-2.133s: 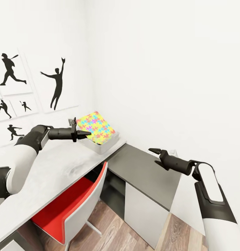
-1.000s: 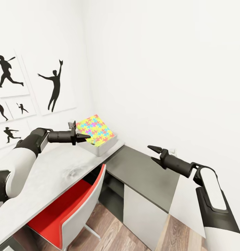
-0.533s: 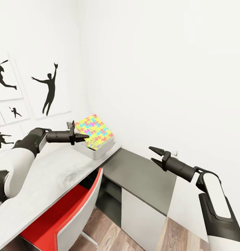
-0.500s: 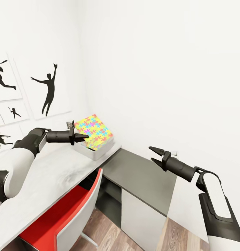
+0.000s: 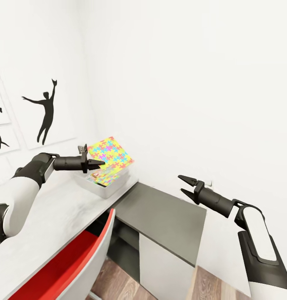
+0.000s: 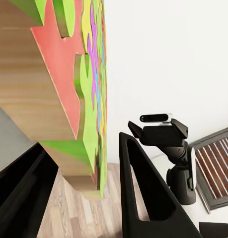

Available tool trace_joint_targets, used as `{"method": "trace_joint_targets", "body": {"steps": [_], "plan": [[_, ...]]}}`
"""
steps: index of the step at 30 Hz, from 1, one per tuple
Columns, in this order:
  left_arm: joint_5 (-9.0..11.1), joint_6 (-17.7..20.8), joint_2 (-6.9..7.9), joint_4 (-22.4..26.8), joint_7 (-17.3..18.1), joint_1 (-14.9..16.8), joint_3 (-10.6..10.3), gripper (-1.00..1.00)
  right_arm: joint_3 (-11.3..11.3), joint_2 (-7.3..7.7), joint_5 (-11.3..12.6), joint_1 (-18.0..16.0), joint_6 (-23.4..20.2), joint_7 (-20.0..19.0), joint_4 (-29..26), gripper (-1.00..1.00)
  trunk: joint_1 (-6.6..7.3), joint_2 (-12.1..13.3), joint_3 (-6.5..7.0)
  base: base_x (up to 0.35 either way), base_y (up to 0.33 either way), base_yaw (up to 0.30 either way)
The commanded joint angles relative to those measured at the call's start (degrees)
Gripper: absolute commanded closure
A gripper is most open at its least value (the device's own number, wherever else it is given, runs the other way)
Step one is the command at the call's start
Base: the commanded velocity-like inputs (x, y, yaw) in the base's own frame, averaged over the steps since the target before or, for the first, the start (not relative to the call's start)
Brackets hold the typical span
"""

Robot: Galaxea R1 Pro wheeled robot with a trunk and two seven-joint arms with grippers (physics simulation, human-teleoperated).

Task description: Put all the toys in the child's room - the three board games (two on the bed and one on the table), the two jigsaw puzzles on the table, and the tennis ball on the table - inside the toy box on the table in the child's room.

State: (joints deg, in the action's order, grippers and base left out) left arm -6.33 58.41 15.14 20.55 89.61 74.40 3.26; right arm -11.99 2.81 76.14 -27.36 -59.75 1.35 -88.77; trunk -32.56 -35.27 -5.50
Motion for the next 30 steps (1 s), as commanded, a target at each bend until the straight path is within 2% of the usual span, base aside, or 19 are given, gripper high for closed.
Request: {"method": "trace_joint_targets", "body": {"steps": [1,7,16,30], "plan": [[-0.62,0.57,-0.03,0.02,0.39,0.05,0.33,1.00,-0.05,0.00,0.15,-0.06,-0.25,0.14,0.00,-1.00,-0.04,-0.09,-0.01,0.108,-0.188,-0.106],[-0.62,0.57,-0.02,0.02,0.39,0.06,0.32,1.00,-0.08,0.00,0.15,-0.06,-0.25,0.14,0.00,-1.00,-0.04,-0.09,0.55,0.040,-0.056,-0.107],[-0.62,0.57,-0.02,0.02,0.39,0.07,0.26,1.00,-0.05,0.00,0.15,-0.06,-0.25,0.14,0.00,-1.00,-0.04,-0.09,1.39,0.153,0.073,-0.109],[-0.63,0.57,-0.01,0.02,0.39,0.04,0.32,1.00,-0.05,0.00,0.15,-0.06,-0.25,0.14,0.00,-1.00,-0.04,-0.09,2.35,0.246,0.167,-0.082]]}}
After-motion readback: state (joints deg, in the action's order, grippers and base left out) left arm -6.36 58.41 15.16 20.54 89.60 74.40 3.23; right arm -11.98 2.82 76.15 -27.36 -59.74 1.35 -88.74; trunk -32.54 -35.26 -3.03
